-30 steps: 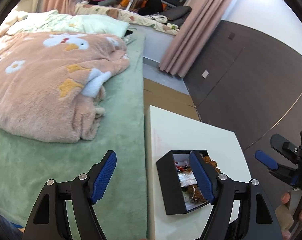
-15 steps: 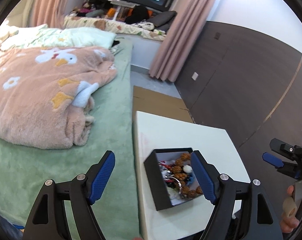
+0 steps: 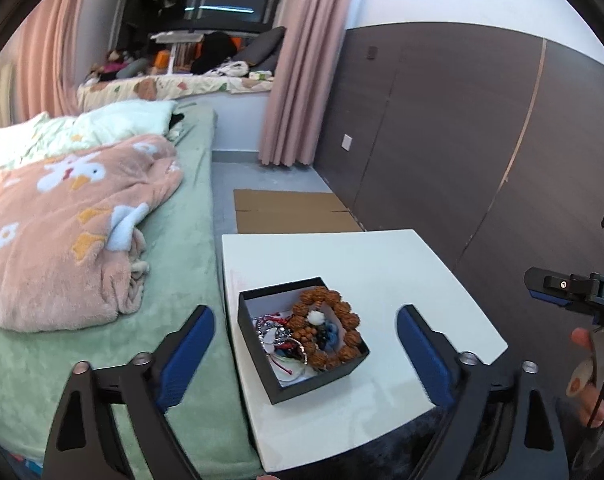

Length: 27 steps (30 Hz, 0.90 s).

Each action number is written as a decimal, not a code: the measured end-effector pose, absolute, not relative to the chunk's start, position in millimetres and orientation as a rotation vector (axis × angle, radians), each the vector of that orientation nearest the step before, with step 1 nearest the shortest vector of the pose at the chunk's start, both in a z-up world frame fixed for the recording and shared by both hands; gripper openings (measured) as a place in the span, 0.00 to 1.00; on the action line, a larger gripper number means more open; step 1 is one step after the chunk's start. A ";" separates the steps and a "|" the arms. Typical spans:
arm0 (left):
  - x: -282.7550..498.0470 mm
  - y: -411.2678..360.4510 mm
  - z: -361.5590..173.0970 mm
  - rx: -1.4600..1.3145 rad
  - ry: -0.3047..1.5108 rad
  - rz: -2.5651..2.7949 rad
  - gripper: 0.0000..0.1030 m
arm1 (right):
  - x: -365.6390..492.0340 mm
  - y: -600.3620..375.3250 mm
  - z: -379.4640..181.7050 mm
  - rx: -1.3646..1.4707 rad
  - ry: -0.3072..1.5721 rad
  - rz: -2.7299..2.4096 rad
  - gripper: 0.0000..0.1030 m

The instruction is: Organize jewelry

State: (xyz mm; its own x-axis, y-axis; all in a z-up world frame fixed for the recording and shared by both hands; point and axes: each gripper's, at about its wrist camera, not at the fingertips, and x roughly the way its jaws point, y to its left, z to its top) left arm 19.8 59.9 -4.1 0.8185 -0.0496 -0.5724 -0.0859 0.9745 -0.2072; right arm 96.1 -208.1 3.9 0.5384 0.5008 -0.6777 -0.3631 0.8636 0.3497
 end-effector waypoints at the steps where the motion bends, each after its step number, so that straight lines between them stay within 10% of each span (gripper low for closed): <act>1: 17.1 56.4 -2.4 -0.211 0.608 0.017 0.95 | 93.3 -211.2 4.3 0.160 0.855 0.509 0.89; 27: -14.1 29.6 -5.3 -0.127 0.554 0.003 0.96 | 46.4 -238.9 -4.7 -0.001 0.753 0.408 1.00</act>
State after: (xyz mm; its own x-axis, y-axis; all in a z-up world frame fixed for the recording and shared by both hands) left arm -14.1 29.6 -5.3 0.8508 -0.0315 -0.5246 -0.0368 0.9922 -0.1193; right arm 46.4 -238.9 -4.7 0.6550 0.3593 -0.6647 -0.3598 0.9219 0.1437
